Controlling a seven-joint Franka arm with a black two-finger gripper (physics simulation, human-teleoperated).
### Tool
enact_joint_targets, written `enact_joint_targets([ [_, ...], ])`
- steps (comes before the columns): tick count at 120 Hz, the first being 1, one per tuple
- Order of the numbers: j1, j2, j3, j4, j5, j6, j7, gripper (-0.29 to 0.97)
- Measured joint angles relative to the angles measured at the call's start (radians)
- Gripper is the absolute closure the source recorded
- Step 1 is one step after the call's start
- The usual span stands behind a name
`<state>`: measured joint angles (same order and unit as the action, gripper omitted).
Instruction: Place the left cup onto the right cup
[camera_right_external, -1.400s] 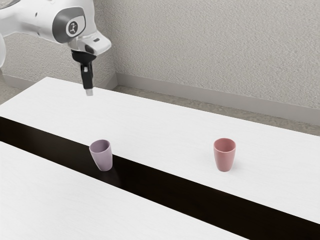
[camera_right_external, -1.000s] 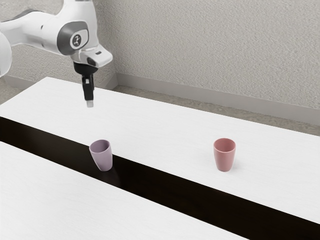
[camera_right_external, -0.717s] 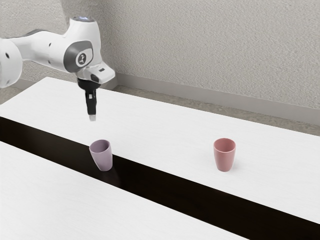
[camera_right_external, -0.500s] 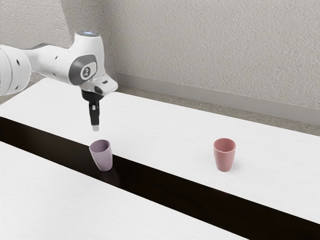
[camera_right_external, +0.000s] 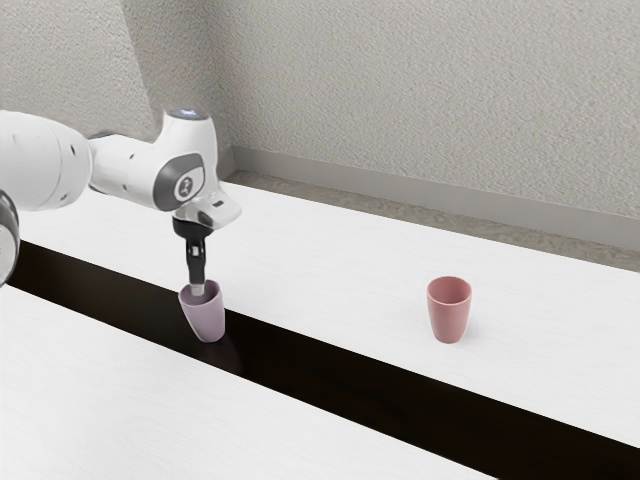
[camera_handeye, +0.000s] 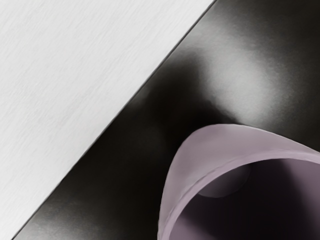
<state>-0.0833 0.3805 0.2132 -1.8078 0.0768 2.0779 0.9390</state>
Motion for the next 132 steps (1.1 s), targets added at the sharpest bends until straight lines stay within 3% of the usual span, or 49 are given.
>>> enact_joint_targets([
  [20,-0.001,0.021,0.000,0.000,0.001,0.026,0.002,0.09],
  [75,-0.013,0.027,-0.010,-0.001,-0.003,0.050,0.000,0.67],
  [132,-0.026,-0.001,-0.014,-0.006,-0.018,0.052,-0.019,0.78],
])
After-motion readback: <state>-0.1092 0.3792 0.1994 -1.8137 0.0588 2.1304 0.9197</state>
